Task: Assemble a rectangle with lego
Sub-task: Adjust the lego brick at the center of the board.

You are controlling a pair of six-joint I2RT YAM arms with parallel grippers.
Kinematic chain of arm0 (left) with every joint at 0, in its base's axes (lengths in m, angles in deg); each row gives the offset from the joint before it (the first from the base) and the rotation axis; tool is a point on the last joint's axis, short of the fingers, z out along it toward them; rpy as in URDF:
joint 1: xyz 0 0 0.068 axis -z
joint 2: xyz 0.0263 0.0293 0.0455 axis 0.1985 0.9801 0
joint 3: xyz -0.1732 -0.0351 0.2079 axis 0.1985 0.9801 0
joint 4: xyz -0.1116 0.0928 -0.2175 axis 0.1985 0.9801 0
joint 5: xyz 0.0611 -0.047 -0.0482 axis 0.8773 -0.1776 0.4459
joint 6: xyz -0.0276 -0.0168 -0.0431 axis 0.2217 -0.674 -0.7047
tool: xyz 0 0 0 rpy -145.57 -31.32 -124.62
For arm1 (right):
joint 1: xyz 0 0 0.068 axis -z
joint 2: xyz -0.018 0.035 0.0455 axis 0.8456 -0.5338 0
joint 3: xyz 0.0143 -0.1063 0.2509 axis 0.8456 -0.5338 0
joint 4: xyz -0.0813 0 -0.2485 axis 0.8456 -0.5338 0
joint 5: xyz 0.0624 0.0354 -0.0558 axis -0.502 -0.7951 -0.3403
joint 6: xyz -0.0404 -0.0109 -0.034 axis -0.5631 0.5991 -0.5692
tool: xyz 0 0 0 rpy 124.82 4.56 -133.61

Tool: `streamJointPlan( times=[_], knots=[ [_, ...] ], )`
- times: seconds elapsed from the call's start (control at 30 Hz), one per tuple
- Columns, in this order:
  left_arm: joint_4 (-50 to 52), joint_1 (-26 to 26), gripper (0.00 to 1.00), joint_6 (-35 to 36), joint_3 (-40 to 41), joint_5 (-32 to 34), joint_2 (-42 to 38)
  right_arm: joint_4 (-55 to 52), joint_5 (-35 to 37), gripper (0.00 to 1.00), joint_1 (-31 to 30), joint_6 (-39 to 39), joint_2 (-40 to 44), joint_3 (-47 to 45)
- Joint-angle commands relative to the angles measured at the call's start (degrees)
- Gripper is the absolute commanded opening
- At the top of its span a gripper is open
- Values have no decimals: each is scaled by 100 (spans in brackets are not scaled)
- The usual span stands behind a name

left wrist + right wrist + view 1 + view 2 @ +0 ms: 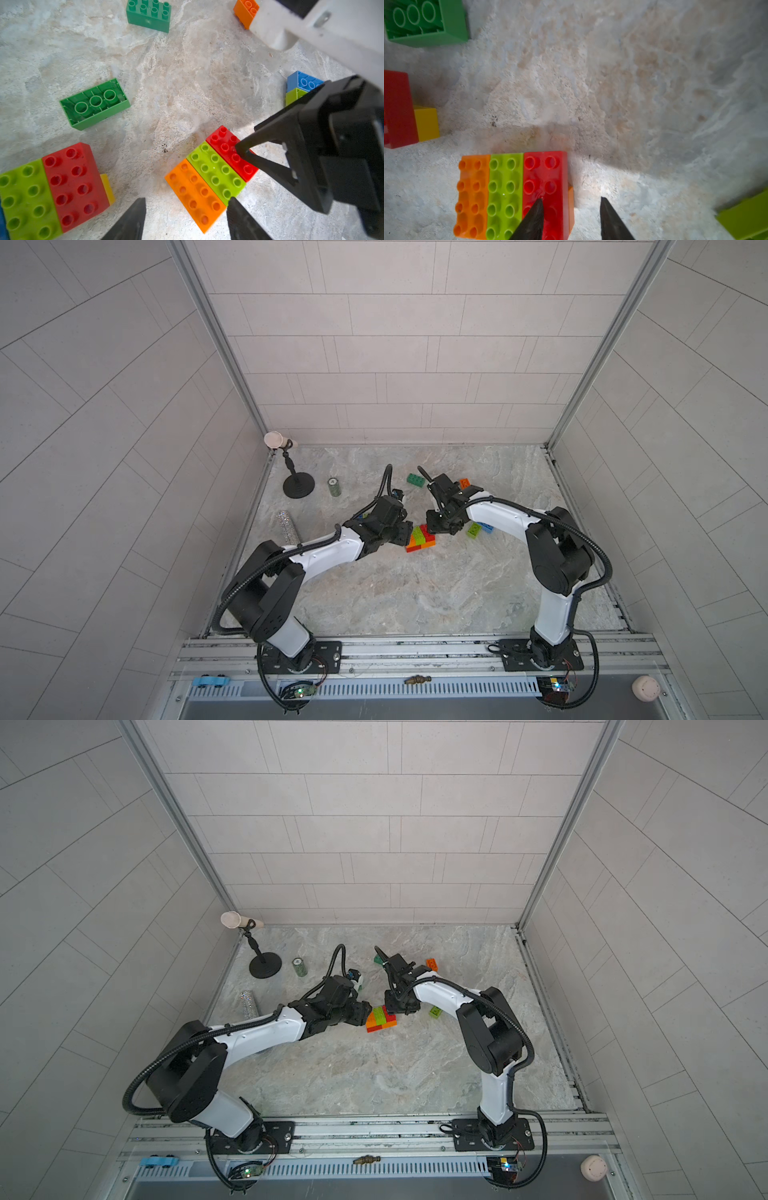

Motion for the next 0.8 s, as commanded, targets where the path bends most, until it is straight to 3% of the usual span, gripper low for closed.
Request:
streamJointPlan(
  times=[0.0, 0.4, 0.77],
  knots=[
    [-4, 64, 67, -73, -70, -37, -91, 114, 147, 46, -110, 113, 321, -204],
    [93, 112, 67, -456, 261, -159, -312, 418, 358, 46, -457, 401, 782, -1141],
    [642, 305, 68, -1156, 731, -715, -726, 1179, 632, 49, -824, 762, 1492, -1989]
  ],
)
